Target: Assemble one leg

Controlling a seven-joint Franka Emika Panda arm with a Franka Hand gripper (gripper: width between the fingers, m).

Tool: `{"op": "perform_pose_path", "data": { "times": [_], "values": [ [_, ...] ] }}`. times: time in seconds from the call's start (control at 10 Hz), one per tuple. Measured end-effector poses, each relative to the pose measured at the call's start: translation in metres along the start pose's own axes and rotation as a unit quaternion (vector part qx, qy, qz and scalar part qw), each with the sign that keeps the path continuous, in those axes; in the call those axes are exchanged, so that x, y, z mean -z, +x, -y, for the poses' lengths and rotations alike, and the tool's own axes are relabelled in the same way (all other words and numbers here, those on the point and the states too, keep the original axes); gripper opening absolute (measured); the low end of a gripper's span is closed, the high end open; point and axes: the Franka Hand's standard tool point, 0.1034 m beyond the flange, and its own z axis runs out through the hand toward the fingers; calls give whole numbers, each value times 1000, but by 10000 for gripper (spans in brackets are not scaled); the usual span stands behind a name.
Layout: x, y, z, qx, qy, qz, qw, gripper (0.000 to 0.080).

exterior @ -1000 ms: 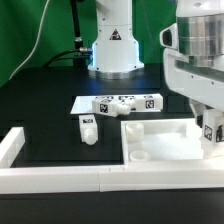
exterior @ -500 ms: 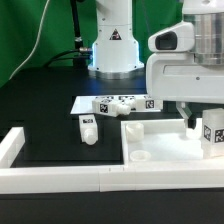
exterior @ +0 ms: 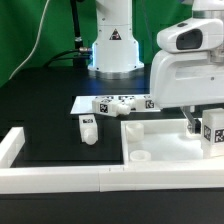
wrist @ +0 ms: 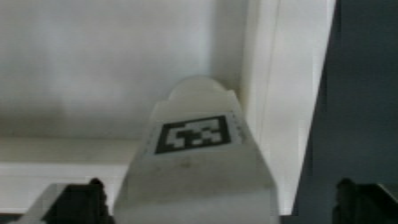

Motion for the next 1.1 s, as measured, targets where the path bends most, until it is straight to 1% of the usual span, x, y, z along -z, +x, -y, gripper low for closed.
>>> {"op": "perform_pose_path", "data": {
  "times": [0.1,0.2,0.3,0.4,0.5,0.6,0.7,0.8,0.9,1.0,1.1],
  "values": [
    [0,0,0,-11,0,0,1000,482],
    [0,0,-1,-48,0,0,999,309],
    [-1,0,-3,-91,0,0,996,309],
    [-1,0,-3,-142,-1,0,990,285],
    [0,0,-4,-221,-5,-2,975,285],
    [-1,-1,-5,-314,-8,-1,949,285],
    [-2,-2,-5,-412,-8,2,911,285],
    [-1,-2,-7,-510,2,15,860,285],
    [-2,-1,-11,-584,21,30,811,285],
    [-2,-2,-11,-619,22,33,784,285],
    [-2,-2,-10,-621,22,33,782,285]
  ]
}}
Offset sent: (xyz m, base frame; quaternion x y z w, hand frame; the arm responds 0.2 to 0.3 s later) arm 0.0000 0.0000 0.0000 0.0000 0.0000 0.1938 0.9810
